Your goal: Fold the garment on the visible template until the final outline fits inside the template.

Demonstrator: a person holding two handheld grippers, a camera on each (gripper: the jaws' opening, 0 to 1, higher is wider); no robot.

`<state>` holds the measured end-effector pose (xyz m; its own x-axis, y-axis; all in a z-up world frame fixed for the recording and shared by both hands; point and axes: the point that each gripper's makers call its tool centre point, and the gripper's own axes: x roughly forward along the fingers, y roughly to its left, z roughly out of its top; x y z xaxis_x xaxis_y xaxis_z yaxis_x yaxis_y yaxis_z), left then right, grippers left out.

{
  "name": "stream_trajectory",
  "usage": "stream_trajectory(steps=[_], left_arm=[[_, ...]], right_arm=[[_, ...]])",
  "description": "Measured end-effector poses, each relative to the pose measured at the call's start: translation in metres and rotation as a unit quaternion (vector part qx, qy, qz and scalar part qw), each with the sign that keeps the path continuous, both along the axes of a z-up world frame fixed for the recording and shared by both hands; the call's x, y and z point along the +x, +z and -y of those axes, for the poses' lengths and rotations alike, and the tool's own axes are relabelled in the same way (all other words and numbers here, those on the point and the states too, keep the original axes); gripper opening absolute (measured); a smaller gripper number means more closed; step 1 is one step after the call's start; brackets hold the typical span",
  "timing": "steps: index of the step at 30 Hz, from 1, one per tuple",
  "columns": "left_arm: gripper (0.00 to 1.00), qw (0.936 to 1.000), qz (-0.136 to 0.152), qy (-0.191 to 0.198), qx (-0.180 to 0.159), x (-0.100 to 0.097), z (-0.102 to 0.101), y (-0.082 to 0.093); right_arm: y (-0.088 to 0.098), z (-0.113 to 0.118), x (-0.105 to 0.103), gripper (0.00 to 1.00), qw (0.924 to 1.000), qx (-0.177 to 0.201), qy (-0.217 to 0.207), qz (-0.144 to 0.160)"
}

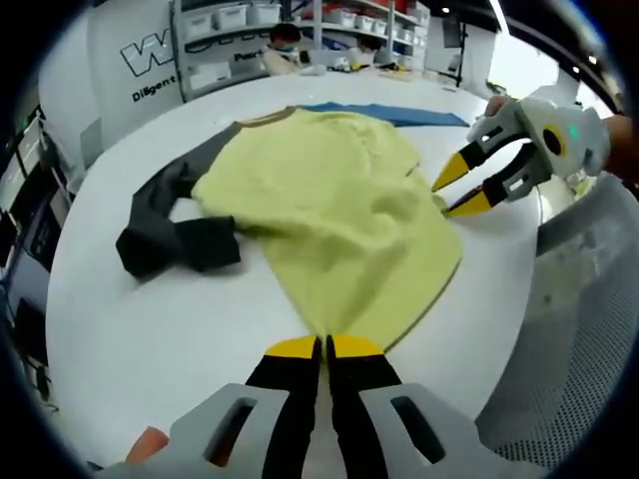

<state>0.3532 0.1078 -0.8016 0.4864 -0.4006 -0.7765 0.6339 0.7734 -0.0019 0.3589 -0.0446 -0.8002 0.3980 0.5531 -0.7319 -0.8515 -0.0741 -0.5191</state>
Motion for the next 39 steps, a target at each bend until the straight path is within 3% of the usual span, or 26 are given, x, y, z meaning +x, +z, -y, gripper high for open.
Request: stream_trajectory(steps=[5,22,39], left_arm=[[0.0,1.0,0.0,0.001,0.0,0.0,0.0,0.0],[0.0,0.9999,0.0,-0.006,0.013,-0.001,0.001,0.0],[0.0,0.9991,-0.019,-0.015,0.034,-0.011,-0.007,-0.001]], right_arm=[[-0.003,-0.004,-0.004,0.0,0.9999,0.0,0.011,-0.003],[0.014,0.013,-0.012,0.0,0.9999,0.005,0.01,0.0],[0.013,0.054,-0.041,0.0,0.9993,-0.012,0.001,-0.037]])
